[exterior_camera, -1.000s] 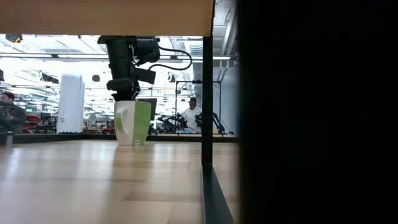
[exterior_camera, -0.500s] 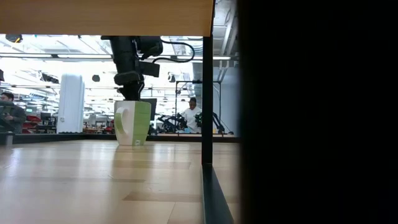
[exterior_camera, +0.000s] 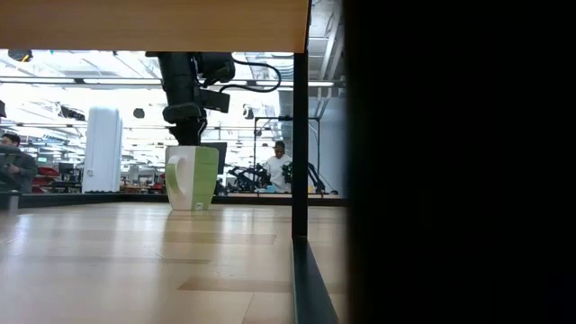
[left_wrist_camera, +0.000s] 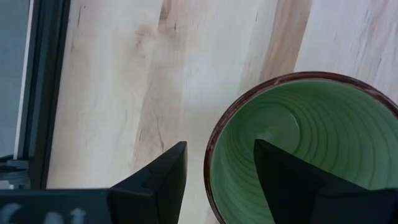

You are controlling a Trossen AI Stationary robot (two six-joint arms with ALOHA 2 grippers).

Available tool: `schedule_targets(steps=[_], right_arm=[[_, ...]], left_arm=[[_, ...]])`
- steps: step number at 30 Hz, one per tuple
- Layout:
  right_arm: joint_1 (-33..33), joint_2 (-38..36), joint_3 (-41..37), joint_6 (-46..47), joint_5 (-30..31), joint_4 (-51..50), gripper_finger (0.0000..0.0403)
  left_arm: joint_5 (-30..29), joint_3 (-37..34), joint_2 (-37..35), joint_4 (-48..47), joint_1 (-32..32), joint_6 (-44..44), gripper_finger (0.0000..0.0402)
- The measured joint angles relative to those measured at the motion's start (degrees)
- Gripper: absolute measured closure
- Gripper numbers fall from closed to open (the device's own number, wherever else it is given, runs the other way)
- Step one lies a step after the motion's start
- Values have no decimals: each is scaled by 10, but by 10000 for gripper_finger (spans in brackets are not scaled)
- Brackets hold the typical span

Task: Stack small to large cups/mugs on shelf
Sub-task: Put the green mug on the shelf

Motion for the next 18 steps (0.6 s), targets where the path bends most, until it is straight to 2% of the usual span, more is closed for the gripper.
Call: schedule_targets(steps=[10, 13, 18], right_arm=[[0, 0, 0, 0, 0, 0, 187], [0, 0, 0, 0, 0, 0, 187], [0, 0, 0, 0, 0, 0, 187]], left_arm=[[-1, 0, 0, 0, 0, 0, 231], [0, 0, 0, 0, 0, 0, 256], [0, 0, 0, 0, 0, 0, 321]])
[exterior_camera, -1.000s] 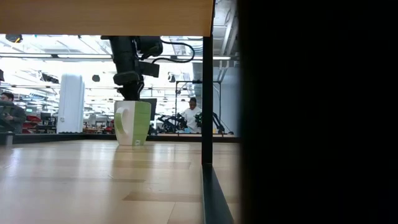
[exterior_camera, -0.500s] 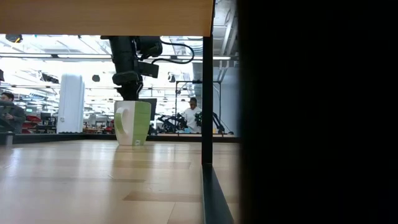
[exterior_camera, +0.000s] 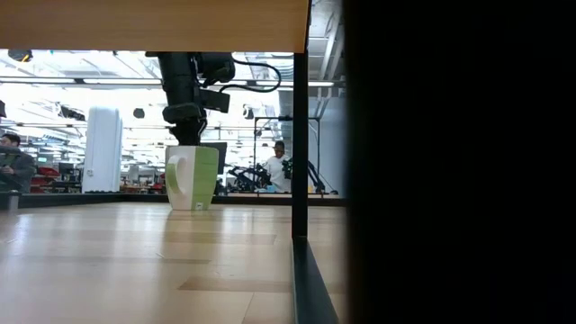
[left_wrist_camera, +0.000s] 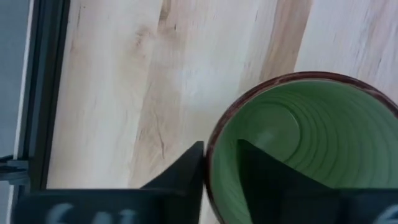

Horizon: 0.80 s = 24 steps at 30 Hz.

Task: Stack small to large cups/mugs on shelf
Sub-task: Put the green mug on the shelf

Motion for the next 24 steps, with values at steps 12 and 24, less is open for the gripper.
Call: schedule_targets(steps=[12, 24], right_arm=[[0, 0, 0, 0, 0, 0, 187], [0, 0, 0, 0, 0, 0, 187]], left_arm=[[6, 0, -1, 1, 0, 28, 380], [10, 1, -1, -1, 0, 30, 388]])
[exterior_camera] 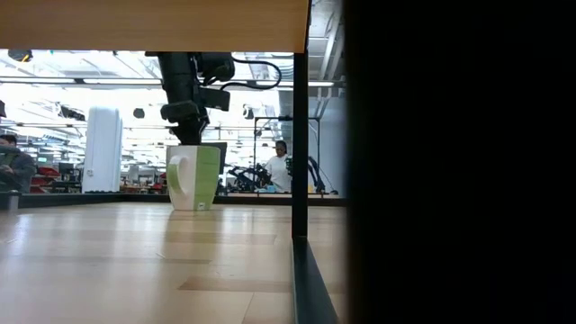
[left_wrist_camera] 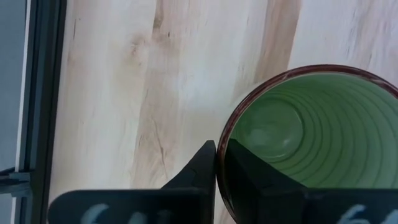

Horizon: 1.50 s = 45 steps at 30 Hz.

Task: Stack small to large cups/mugs on shelf
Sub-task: Put the green mug on the shelf

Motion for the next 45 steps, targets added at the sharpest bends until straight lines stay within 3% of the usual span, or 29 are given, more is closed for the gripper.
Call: schedule_targets(steps=[45], right_arm=[[0, 0, 0, 0, 0, 0, 187]], left_arm=[[13, -1, 1, -3, 0, 17, 395]])
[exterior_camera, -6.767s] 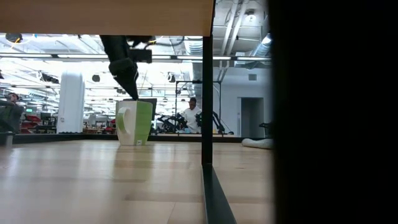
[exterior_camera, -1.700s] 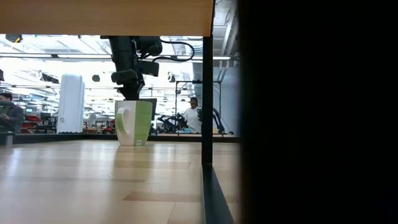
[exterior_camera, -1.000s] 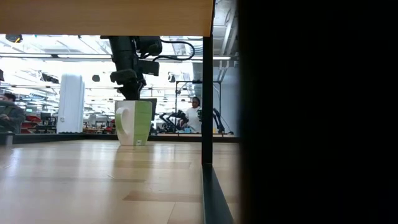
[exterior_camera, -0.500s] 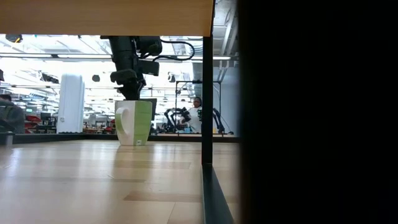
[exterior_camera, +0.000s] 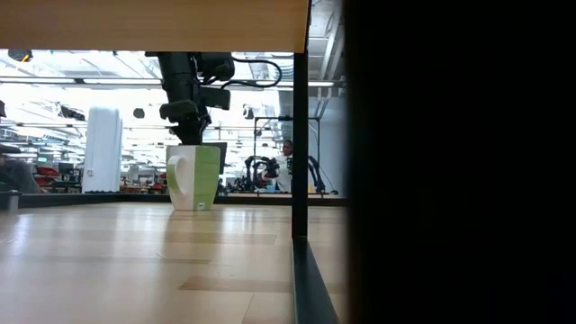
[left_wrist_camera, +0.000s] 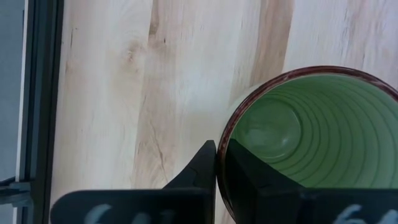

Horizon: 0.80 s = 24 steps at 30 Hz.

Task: Stack small to large cups/mugs on shelf
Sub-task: Put the green mug on the shelf

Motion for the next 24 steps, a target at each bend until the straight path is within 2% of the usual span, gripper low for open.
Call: schedule_targets(steps=[20, 24], right_arm=[[0, 0, 0, 0, 0, 0, 187], [0, 0, 0, 0, 0, 0, 187]], left_arm=[[13, -1, 0, 4, 4, -23, 399], [12, -1, 1, 8, 6, -30, 390]])
